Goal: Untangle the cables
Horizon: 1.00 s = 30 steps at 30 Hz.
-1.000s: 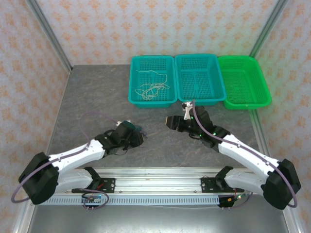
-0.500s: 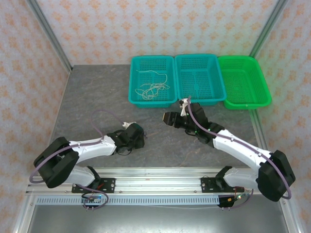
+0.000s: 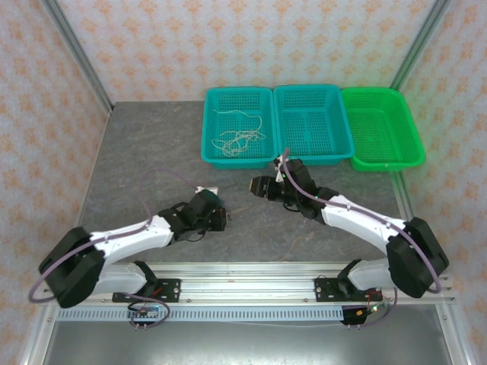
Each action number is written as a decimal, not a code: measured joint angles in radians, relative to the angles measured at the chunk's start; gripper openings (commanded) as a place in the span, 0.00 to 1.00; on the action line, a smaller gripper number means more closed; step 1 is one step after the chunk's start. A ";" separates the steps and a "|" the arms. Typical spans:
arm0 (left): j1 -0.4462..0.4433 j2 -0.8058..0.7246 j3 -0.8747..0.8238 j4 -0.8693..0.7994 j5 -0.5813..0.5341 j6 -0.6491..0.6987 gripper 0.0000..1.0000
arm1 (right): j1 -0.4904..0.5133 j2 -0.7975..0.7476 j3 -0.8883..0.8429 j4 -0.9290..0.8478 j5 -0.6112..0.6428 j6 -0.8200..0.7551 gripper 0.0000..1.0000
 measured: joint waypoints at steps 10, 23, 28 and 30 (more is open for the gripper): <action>0.000 -0.090 0.205 -0.146 0.079 0.172 0.00 | 0.000 0.152 -0.021 0.120 -0.151 -0.026 0.67; 0.000 -0.027 0.208 -0.145 0.153 0.178 0.00 | 0.091 -0.129 -0.409 0.488 -0.067 -0.443 0.84; 0.000 -0.034 0.209 -0.145 0.160 0.178 0.00 | 0.211 0.018 -0.403 0.661 -0.067 -0.710 0.88; 0.000 -0.050 0.210 -0.143 0.177 0.174 0.00 | 0.228 0.104 -0.386 0.722 -0.067 -0.779 0.88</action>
